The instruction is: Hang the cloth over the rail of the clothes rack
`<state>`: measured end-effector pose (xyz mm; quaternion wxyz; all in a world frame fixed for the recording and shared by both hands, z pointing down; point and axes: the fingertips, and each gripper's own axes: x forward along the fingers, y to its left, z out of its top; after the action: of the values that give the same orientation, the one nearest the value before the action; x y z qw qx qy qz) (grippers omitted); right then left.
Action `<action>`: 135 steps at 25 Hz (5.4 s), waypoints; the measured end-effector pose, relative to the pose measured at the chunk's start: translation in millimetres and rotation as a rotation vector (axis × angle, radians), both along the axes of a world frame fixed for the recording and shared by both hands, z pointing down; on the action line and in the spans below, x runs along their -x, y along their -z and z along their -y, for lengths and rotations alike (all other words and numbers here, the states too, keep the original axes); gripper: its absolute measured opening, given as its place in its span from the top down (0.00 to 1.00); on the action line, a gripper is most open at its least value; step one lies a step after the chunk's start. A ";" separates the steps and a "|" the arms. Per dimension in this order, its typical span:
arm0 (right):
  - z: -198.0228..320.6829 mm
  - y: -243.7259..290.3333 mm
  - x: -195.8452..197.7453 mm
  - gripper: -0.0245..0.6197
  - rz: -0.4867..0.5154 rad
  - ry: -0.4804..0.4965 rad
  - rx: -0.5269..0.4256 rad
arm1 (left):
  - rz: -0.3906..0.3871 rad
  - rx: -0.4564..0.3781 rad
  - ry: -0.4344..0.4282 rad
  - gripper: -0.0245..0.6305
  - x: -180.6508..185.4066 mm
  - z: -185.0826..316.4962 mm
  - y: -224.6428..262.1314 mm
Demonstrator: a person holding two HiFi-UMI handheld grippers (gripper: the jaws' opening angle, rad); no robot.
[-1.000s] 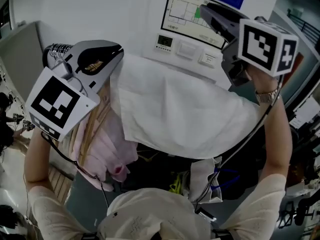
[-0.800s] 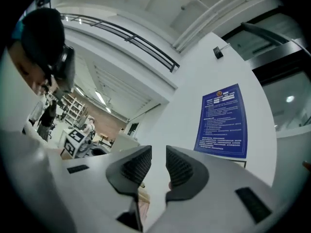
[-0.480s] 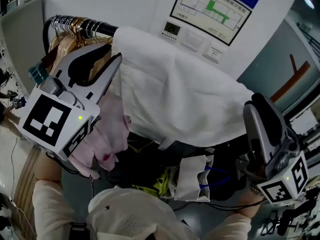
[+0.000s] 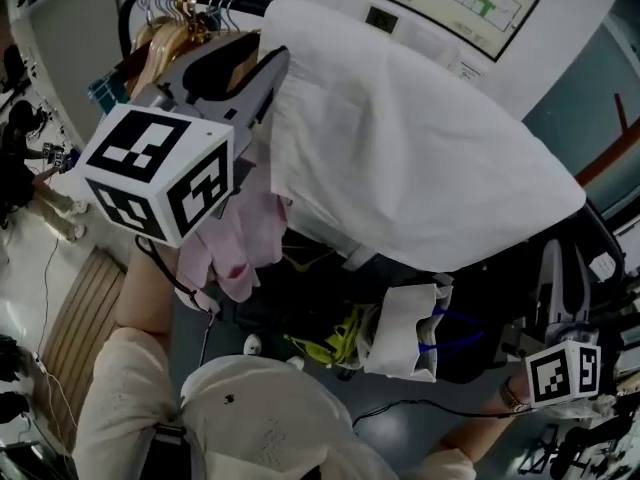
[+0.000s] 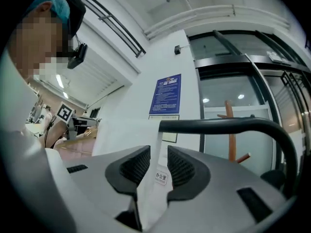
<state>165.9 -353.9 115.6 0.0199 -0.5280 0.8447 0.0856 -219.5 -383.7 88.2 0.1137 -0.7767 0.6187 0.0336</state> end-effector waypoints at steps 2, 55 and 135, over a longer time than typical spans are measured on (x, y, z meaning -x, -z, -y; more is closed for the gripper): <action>-1.6 -5.7 2.7 0.81 0.023 0.013 0.017 | -0.010 0.010 0.011 0.78 2.4 3.2 -1.7; -0.4 27.3 9.7 0.85 0.039 -0.128 -0.069 | 0.349 -0.129 0.273 0.93 13.8 29.8 35.5; -66.7 -371.3 149.4 0.93 0.097 0.239 0.309 | -0.110 0.193 -0.402 0.94 -170.0 -92.3 -391.7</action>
<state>16.5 -287.2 486.9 -0.0106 -0.4245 0.9024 -0.0734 -49.5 -291.4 479.9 -0.0040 -0.8885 0.4573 0.0387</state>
